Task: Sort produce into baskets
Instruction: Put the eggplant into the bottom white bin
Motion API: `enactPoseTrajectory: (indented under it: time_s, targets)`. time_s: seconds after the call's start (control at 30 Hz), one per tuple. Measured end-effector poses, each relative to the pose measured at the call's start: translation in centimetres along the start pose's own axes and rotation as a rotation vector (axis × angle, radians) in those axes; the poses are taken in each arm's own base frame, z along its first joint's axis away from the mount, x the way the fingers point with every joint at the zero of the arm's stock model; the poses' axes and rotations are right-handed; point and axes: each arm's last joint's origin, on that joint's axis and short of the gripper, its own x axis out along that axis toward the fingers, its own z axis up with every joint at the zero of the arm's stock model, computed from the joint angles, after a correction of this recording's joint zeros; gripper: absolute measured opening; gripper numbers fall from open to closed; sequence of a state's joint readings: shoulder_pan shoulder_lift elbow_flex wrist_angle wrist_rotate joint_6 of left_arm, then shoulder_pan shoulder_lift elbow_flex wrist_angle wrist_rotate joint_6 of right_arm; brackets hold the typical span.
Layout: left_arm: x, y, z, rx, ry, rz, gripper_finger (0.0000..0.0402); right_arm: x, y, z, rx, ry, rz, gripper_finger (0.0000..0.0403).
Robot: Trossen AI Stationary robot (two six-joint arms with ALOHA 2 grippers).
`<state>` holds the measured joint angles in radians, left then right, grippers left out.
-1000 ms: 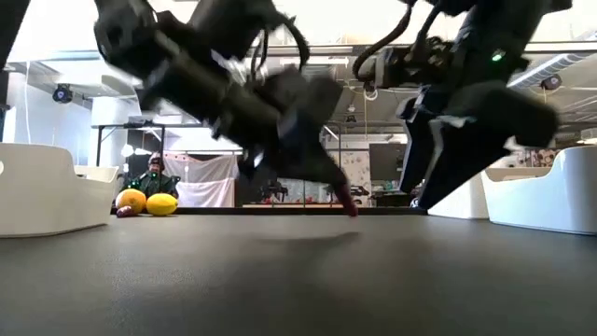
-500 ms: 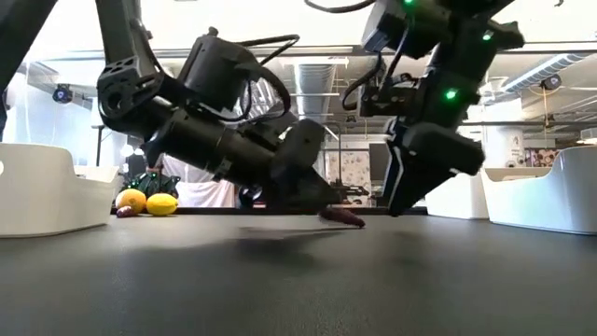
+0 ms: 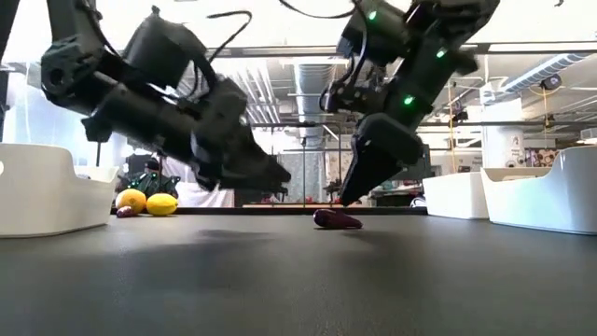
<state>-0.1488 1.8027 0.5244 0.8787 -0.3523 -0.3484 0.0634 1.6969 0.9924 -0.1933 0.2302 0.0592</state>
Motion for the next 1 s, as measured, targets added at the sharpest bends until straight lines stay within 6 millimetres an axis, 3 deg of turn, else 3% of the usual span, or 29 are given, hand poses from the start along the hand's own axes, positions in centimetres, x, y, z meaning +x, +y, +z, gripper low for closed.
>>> enactPoseTrajectory:
  time_s: [0.17,0.37,0.63,0.87,1.0]
  targets:
    - [-1.9,-0.5,0.7,0.044,-0.022,-0.095,0.0205,2.0,-1.3,-0.2,0.06,0.001,0.106,0.0245]
    - [-3.0,-1.5,0.7,0.075,-0.079,-0.135,0.0205,3.7,-1.7,-0.3,0.073,0.001,0.088,0.0209]
    - [-3.6,-3.3,0.7,0.137,-0.111,-0.202,0.0197,3.9,-2.2,-0.3,0.099,0.014,0.084,0.0127]
    - [-5.3,-4.4,1.3,0.144,-0.084,-0.215,0.0177,3.6,-2.2,-0.3,0.096,0.017,0.083,0.0038]
    - [-7.0,-4.7,2.2,0.156,-0.07,-0.196,0.0173,2.9,-2.4,0.6,0.098,-0.009,0.08,0.0024]
